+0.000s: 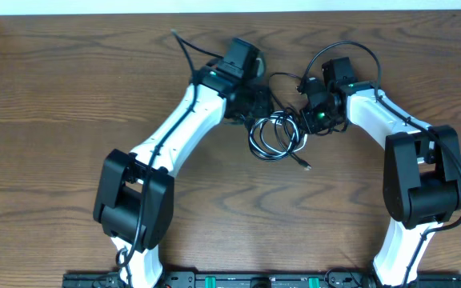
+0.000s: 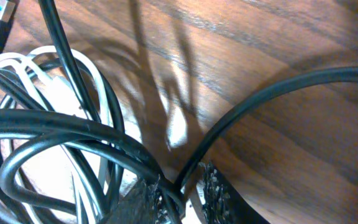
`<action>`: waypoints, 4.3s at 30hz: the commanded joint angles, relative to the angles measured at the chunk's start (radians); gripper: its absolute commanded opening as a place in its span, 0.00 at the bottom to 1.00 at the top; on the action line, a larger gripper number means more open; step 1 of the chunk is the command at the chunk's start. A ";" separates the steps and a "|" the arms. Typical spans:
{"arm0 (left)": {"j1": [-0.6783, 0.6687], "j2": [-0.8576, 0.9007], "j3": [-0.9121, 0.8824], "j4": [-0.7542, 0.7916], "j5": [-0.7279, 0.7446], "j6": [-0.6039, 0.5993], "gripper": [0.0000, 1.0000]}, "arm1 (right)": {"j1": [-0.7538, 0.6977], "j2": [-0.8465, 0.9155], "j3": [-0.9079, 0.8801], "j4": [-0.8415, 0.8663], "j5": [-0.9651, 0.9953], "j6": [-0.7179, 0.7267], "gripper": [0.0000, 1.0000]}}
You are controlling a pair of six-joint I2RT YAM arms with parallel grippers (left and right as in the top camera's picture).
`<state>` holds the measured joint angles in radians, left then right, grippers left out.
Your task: Untangle cables
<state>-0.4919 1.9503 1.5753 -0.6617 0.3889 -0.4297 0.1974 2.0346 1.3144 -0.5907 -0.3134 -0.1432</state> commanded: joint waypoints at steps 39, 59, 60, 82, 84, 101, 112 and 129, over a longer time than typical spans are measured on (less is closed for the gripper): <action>-0.086 0.216 -0.035 0.074 -0.068 0.203 0.08 | -0.080 -0.014 -0.007 -0.053 -0.443 -0.098 0.19; -0.025 0.216 -0.035 0.073 0.008 0.353 0.07 | -0.159 -0.014 -0.007 -0.143 -0.956 -0.053 0.26; -0.018 0.216 -0.035 0.074 0.008 0.346 0.08 | -0.163 -0.014 -0.007 -0.143 -1.001 -0.053 0.26; 0.025 0.216 -0.035 0.100 0.195 0.399 0.08 | -0.156 -0.014 -0.008 -0.076 -0.503 0.060 0.34; 0.025 0.216 -0.035 0.104 0.196 0.399 0.07 | -0.156 -0.013 -0.009 -0.079 -0.505 0.060 0.33; 0.024 0.216 -0.035 0.104 0.195 0.399 0.07 | -0.111 -0.013 -0.069 -0.056 -0.657 0.013 0.28; 0.024 0.216 -0.035 0.107 0.195 0.399 0.08 | -0.071 -0.013 -0.075 -0.069 -0.755 0.011 0.23; 0.024 0.216 -0.085 0.178 0.069 0.320 0.07 | -0.057 -0.013 -0.117 -0.142 -0.759 0.004 0.20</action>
<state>-0.4717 2.1582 1.4982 -0.4911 0.4904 -0.0868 0.1307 2.0457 1.2209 -0.7288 -1.0370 -0.1177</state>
